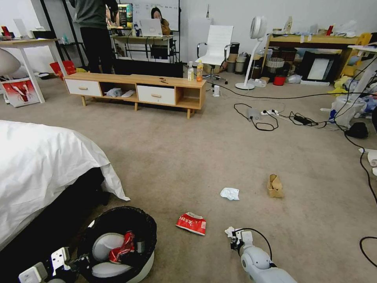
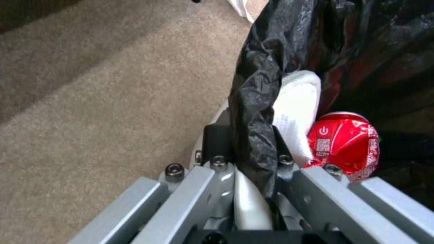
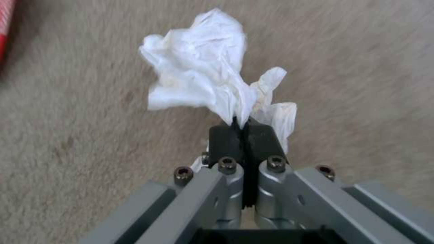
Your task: Pick up the trash bin and place the garbage on the floor into it.
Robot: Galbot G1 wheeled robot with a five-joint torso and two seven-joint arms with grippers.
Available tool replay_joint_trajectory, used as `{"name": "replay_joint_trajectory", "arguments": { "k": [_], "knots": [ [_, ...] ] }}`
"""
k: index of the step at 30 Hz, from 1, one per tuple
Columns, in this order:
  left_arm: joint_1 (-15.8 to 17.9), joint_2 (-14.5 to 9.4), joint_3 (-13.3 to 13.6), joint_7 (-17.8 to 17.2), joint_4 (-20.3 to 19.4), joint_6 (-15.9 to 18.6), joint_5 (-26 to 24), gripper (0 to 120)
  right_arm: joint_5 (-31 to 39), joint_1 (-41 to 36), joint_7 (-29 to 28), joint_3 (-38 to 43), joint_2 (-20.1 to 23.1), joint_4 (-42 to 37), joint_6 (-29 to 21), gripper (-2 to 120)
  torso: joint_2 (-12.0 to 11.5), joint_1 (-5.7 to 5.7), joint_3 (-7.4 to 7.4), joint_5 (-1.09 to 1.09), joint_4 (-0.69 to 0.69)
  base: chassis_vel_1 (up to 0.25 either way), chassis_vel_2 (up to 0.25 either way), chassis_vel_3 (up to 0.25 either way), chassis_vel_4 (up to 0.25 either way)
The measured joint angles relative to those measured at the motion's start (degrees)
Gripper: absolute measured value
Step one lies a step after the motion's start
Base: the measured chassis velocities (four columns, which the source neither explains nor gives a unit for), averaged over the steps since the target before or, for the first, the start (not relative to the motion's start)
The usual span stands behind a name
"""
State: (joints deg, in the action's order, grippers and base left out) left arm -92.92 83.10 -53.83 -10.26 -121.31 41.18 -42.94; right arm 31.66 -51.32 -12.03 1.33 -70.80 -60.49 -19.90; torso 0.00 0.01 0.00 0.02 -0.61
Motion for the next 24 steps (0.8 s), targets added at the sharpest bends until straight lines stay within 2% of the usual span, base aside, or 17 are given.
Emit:
{"name": "replay_joint_trajectory", "arguments": {
  "k": [5,6,11,14,15,17,18,20,21,23,24],
  "knots": [
    [0.1,0.0,0.2,-0.1,-0.5,0.1,-0.1,3,0.7,-2.2,0.1,1.0,3.7,-6.5,0.7,0,0.0,0.00,0.00,-0.01,-0.04,0.000,0.000,0.000,0.000],
    [0.1,0.0,0.4,-0.2,-0.9,0.2,-0.3,3,1.0,-3.1,0.0,1.6,6.0,-10.5,0.7,0,0.0,-0.01,0.00,-0.02,-0.03,0.000,0.000,0.000,0.000],
    [0.2,-0.2,0.5,-0.5,-1.6,0.4,-1.0,3,1.8,-4.5,-0.8,2.6,10.1,-17.8,0.4,0,0.0,0.00,0.00,-0.03,-0.02,0.000,0.000,0.000,0.000],
    [0.1,-0.4,0.7,-1.1,-2.6,0.6,-1.8,3,3.5,-5.8,-2.3,3.1,14.3,-27.0,-0.8,0,0.0,0.00,0.00,-0.02,-0.03,0.000,0.000,0.000,0.000],
    [0.1,-0.4,0.7,-1.1,-2.6,0.6,-1.8,3,3.5,-5.8,-2.3,3.1,14.3,-27.0,-0.8,0,0.0,0.00,0.00,-0.02,-0.03,0.000,0.000,0.000,0.000],
    [0.1,-0.7,0.8,-1.7,-3.2,0.8,-2.5,3,5.7,-6.1,-3.4,3.2,16.4,-34.0,-1.9,0,0.0,0.00,0.00,-0.02,-0.02,0.000,0.000,0.000,0.000],
    [0.1,-0.7,0.8,-1.7,-3.2,0.8,-2.5,3,5.7,-6.1,-3.4,3.2,16.4,-34.0,-1.9,0,0.0,0.00,0.00,-0.02,-0.02,0.000,0.000,0.000,0.000],
    [0.0,-1.0,0.8,-2.3,-3.9,0.9,-3.2,3,9.4,-5.7,-4.9,3.0,18.6,-42.2,-2.5,0,0.0,0.00,0.00,-0.03,-0.01,0.000,0.000,0.000,0.000],
    [0.0,-1.0,0.8,-2.3,-3.9,0.9,-3.2,3,9.4,-5.7,-4.9,3.0,18.6,-42.2,-2.5,0,0.0,0.00,0.00,-0.03,-0.01,0.000,0.000,0.000,0.000],
    [-0.3,-1.6,0.4,-2.9,-4.9,0.9,-4.2,3,15.2,-3.6,-6.7,2.1,20.3,-50.1,-2.5,0,0.0,-0.01,0.00,-0.03,-0.04,0.000,0.000,0.000,0.000],
    [-0.3,-1.6,0.4,-2.9,-4.9,0.9,-4.2,3,15.2,-3.6,-6.7,2.1,20.3,-50.1,-2.5,0,0.0,-0.01,0.00,-0.03,-0.04,0.000,0.000,0.000,0.000]
  ]
}}
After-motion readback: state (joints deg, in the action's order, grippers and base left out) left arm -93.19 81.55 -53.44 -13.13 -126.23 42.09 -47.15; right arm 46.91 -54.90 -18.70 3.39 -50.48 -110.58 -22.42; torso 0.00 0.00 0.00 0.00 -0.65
